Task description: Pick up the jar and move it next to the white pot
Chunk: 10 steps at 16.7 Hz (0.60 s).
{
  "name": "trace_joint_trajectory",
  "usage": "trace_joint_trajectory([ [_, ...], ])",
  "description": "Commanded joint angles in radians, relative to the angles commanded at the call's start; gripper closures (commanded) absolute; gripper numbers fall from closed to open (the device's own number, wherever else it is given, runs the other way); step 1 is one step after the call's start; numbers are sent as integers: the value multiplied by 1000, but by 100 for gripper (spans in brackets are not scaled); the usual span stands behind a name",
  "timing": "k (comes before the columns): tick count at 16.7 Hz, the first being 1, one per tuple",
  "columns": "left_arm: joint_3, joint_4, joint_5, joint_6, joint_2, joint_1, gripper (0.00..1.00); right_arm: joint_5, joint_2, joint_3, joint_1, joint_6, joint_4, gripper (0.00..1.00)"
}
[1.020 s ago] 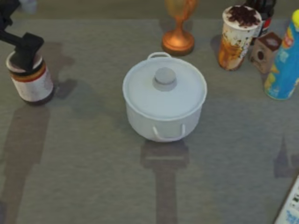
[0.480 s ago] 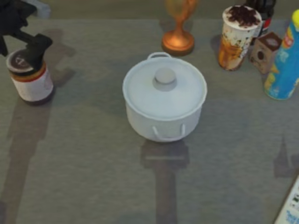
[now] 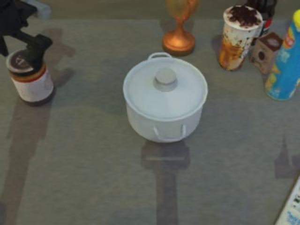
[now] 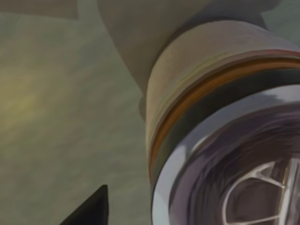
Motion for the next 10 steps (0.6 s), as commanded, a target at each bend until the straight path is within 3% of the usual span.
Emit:
trace_joint_trajectory([
  [10, -259, 224, -1, 2, -34, 6, 0, 0, 0, 0, 0, 0, 0, 0],
])
